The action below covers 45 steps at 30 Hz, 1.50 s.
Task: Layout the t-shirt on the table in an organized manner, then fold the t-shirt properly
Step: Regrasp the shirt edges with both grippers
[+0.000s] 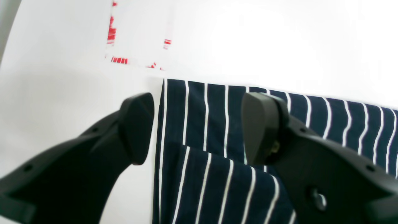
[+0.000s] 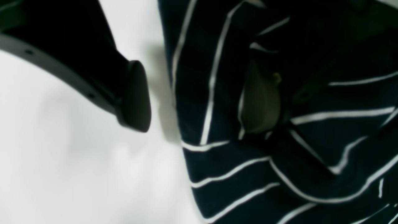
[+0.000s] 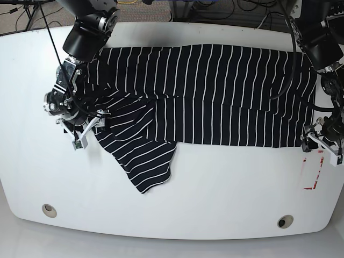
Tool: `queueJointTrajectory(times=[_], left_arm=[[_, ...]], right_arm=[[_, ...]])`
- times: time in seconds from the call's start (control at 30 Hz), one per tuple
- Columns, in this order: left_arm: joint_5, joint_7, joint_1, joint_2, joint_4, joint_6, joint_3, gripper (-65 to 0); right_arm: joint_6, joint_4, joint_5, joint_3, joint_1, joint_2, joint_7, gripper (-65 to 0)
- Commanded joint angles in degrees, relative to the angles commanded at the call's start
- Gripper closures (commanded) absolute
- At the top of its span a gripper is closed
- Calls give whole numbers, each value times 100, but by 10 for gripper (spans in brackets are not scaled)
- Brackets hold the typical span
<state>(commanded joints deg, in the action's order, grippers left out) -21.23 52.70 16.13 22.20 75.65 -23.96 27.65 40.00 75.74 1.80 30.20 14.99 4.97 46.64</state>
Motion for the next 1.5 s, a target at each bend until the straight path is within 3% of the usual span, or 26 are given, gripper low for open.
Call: queueJointTrajectory(times=[0.13, 0.3, 0.47, 0.7, 0.93, 1.33, 1.4, 1.5], left_arm=[[0, -114, 97, 18, -308, 0, 18, -414], [26, -422, 202, 35, -756, 9, 0, -414], [387, -721, 343, 35, -1134, 9, 0, -415], [897, -905, 607, 26, -1829, 9, 0, -418], [923, -1187, 668, 26, -2426, 0, 0, -418], [932, -1231, 668, 26, -2901, 0, -149, -413], [932, -1231, 659, 9, -2901, 0, -202, -378], [932, -1240, 651, 0, -2901, 0, -369, -232]], right_arm=[[0, 0, 0, 0, -35, -35, 0, -304], [0, 0, 0, -9, -88, -53, 0, -125], [0, 0, 0, -9, -105, -53, 0, 0], [0, 0, 0, -9, -114, -53, 0, 0], [0, 26, 0, -9, -123, -53, 9, 0], [0, 35, 0, -9, -123, -53, 9, 0], [0, 35, 0, -9, -123, -53, 9, 0], [0, 35, 0, -9, -123, -62, 9, 0]])
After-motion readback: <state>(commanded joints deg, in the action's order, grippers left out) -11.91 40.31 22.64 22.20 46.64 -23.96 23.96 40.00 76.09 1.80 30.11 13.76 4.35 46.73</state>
